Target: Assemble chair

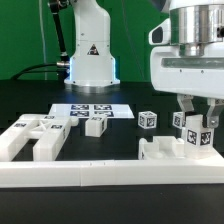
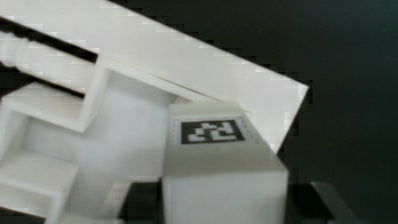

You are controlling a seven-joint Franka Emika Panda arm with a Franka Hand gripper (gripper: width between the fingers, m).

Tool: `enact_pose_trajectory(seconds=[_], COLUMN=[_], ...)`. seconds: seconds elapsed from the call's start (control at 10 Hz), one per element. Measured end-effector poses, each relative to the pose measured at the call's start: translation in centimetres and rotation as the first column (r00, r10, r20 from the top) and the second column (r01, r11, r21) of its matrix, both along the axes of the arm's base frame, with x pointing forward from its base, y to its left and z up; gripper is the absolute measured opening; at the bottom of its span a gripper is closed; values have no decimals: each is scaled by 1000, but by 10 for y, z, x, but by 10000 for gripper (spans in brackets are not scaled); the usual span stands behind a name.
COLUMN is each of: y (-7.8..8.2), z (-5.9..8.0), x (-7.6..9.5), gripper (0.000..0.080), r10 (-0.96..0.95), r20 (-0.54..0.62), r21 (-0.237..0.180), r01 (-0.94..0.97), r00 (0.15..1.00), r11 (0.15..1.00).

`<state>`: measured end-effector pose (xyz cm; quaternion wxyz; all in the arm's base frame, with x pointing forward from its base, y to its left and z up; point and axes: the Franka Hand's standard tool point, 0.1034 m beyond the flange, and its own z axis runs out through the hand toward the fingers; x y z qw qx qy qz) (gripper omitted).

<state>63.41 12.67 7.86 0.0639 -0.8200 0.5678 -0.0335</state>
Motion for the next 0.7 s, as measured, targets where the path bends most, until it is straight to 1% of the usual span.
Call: enact_pose_trajectory(seconds=[0.1, 0.2, 0.3, 0.4, 0.5, 0.6, 0.7], y=[0, 0, 0, 0, 1, 3, 4], z=[0, 0, 0, 0, 1, 2, 3], x=[0, 0, 0, 0, 0, 1, 1], gripper=[291, 291, 412, 412, 588, 630, 630], r10=[-63, -81, -70, -32, 16, 94, 224], r20=[-4, -5, -4, -2, -4, -2, 6], r21=[7, 9, 8, 3, -4, -16, -36], r01=[63, 81, 70, 32, -16, -94, -224], r00=[998, 997, 998, 999, 1000, 996, 974], r11=[998, 997, 998, 999, 1000, 995, 974])
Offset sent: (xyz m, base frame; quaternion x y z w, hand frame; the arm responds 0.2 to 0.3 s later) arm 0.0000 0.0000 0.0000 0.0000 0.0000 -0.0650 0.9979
